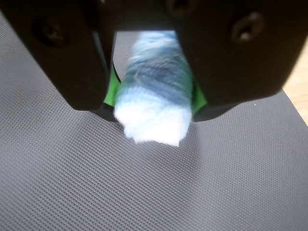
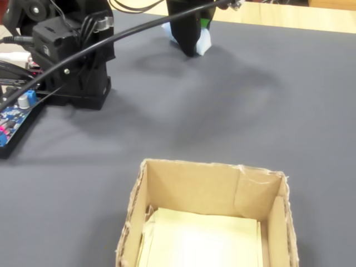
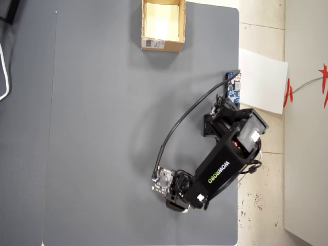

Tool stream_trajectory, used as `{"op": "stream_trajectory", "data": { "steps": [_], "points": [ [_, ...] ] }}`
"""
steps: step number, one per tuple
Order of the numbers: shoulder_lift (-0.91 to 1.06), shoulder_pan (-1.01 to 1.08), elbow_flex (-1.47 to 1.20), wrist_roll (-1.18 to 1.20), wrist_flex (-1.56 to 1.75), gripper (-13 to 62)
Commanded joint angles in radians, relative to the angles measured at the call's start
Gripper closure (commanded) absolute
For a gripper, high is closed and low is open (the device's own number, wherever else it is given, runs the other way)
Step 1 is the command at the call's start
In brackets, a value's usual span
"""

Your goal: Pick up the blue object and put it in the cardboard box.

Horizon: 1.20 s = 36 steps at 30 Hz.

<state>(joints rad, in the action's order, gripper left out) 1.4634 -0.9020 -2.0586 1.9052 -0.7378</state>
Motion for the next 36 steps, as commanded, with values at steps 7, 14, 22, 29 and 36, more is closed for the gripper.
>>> {"op": "stream_trajectory", "data": {
  "steps": [7,14,22,29,36],
  "points": [
    [0.006,-0.009,0.018,-0.086,0.066,42.7],
    [0.074,0.017,0.014,-0.152,0.11,48.3],
    [0.196,0.087,-0.002,-0.189,0.175,48.3],
    [0.337,0.218,-0.055,-0.229,0.276,48.3],
    [0.456,0.357,-0.109,-0.268,0.402,48.3]
  ]
}}
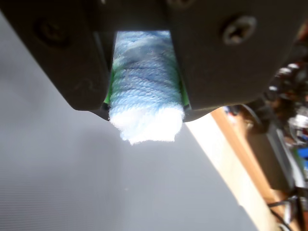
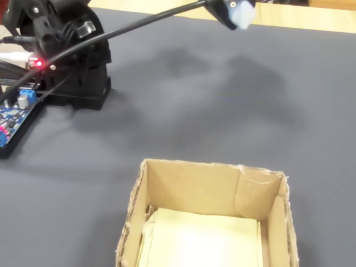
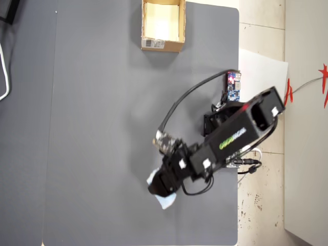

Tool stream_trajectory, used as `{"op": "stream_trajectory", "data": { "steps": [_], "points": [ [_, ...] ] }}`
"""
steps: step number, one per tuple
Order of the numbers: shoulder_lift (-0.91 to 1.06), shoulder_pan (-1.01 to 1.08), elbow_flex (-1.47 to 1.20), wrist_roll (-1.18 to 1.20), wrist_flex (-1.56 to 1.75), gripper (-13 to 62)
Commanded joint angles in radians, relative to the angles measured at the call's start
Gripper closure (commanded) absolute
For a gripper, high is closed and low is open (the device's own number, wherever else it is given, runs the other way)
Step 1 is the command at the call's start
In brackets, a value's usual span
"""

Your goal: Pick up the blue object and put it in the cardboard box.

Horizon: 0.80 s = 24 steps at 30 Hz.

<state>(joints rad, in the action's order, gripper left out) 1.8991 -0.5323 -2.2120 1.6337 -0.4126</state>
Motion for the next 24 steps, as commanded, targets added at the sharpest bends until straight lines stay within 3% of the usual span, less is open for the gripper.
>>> {"op": "stream_trajectory", "data": {
  "steps": [1,12,24],
  "points": [
    [0.064,0.052,0.023,-0.003,0.117,48.3],
    [0.196,0.489,-0.077,-0.069,0.316,48.3],
    [0.152,1.04,-0.028,-0.207,0.472,48.3]
  ]
}}
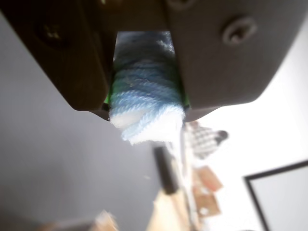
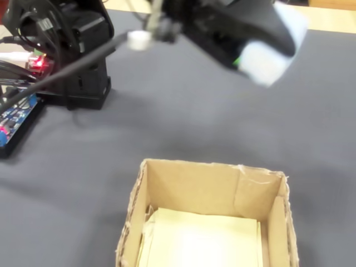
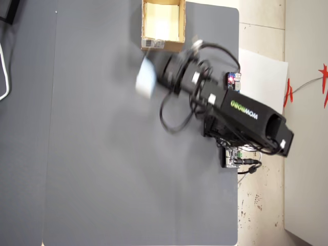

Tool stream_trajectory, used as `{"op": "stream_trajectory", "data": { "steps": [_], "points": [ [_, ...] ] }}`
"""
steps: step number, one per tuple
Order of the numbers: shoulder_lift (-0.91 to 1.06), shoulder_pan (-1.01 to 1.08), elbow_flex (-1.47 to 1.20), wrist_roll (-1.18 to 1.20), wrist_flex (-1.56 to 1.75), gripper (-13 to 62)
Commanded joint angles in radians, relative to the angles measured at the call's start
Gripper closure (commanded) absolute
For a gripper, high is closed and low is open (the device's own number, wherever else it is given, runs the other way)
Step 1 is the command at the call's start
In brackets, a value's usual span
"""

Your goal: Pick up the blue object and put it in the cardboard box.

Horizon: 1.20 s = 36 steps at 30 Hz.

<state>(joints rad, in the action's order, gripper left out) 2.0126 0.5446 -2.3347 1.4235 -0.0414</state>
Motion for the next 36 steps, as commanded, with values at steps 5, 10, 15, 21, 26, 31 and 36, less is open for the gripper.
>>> {"op": "stream_trajectory", "data": {
  "steps": [5,10,15,21,26,31,36],
  "points": [
    [-0.155,0.167,0.279,-0.041,0.054,48.3],
    [-0.304,0.27,0.408,-0.04,-0.002,48.3],
    [-0.382,0.344,0.46,-0.041,-0.081,48.3],
    [-0.42,0.405,0.476,-0.046,-0.196,46.8],
    [-0.451,0.414,0.549,0.02,-0.374,15.6],
    [-0.446,0.42,0.549,0.021,-0.367,15.5],
    [-0.425,0.403,0.543,0.112,-0.272,15.5]
  ]
}}
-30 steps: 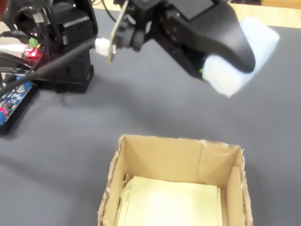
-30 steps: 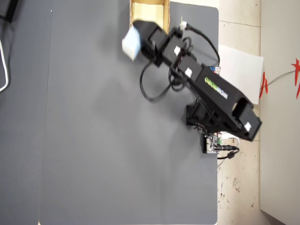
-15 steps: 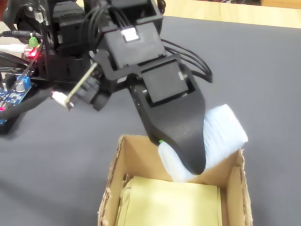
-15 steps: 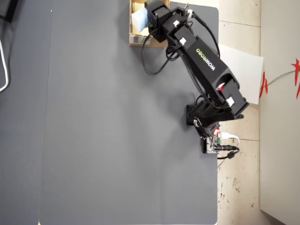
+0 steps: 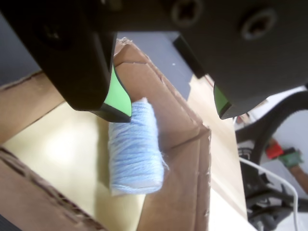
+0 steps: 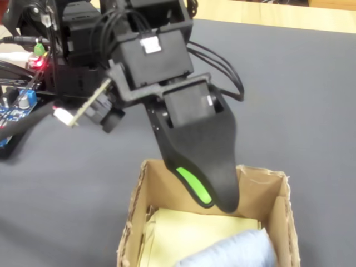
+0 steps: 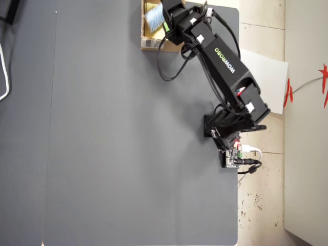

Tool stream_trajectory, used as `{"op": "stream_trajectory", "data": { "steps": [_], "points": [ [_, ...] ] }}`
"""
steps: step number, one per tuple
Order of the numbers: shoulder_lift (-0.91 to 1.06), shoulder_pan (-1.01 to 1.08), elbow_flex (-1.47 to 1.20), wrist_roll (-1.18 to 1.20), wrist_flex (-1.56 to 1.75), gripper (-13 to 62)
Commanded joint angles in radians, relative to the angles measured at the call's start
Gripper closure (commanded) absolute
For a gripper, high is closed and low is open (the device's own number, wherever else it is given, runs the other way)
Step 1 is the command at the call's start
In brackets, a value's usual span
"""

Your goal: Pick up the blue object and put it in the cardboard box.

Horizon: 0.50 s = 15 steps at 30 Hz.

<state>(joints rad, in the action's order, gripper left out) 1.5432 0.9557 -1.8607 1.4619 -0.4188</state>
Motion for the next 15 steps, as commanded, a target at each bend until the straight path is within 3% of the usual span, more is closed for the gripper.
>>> {"op": "stream_trajectory", "data": {
  "steps": [1,7,15],
  "points": [
    [0.049,-0.02,0.067,0.091,0.13,15.6],
    [0.118,-0.147,0.046,0.133,0.156,15.6],
    [0.328,-0.48,-0.166,0.149,0.284,15.5]
  ]
}}
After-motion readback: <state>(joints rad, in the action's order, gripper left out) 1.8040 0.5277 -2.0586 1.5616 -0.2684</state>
